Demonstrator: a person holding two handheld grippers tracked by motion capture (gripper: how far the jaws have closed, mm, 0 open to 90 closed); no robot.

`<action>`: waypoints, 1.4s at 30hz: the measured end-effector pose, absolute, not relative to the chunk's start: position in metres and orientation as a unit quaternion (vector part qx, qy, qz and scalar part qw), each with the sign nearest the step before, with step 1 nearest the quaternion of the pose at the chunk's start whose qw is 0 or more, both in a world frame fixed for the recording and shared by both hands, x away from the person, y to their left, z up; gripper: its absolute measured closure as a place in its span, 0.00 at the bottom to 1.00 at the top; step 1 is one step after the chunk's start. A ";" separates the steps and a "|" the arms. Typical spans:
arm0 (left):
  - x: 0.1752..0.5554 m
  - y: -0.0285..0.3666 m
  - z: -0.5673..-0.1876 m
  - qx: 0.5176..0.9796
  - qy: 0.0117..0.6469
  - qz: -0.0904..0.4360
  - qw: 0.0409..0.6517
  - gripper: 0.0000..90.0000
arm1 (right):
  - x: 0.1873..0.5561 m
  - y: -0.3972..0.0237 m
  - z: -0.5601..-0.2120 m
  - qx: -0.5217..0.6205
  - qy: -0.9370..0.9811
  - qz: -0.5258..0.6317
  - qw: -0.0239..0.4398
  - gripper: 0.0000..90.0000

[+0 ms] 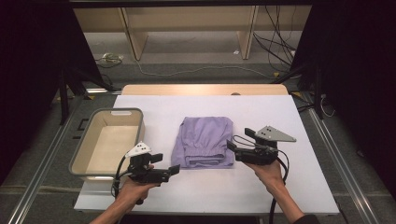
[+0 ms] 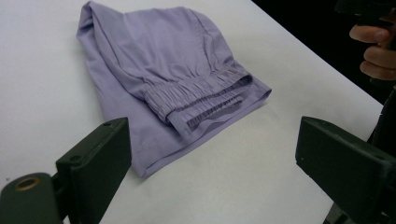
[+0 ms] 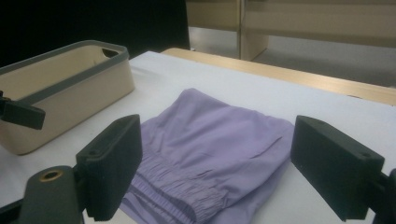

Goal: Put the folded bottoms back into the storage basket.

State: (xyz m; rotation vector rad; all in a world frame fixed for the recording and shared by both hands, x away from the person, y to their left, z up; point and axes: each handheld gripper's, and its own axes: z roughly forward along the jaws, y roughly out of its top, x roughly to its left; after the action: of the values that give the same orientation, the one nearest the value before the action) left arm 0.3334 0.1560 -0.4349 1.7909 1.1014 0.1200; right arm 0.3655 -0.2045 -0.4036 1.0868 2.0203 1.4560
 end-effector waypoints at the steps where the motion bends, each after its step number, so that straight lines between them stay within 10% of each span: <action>1: 0.335 0.156 -0.436 0.738 0.460 0.047 0.492 0.12 | 0.367 -0.205 -0.404 0.391 0.728 0.522 0.211 0.20; 42: 0.391 0.147 -0.471 0.707 0.580 -0.012 0.404 0.13 | 0.442 -0.208 -0.431 0.449 0.752 0.446 0.183 0.21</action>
State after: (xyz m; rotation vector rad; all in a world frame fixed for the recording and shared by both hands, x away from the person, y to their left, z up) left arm 0.3914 0.1471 -0.4714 1.7856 1.4658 -0.0292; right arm 0.4422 -0.2077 -0.4306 1.2670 2.1229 1.2590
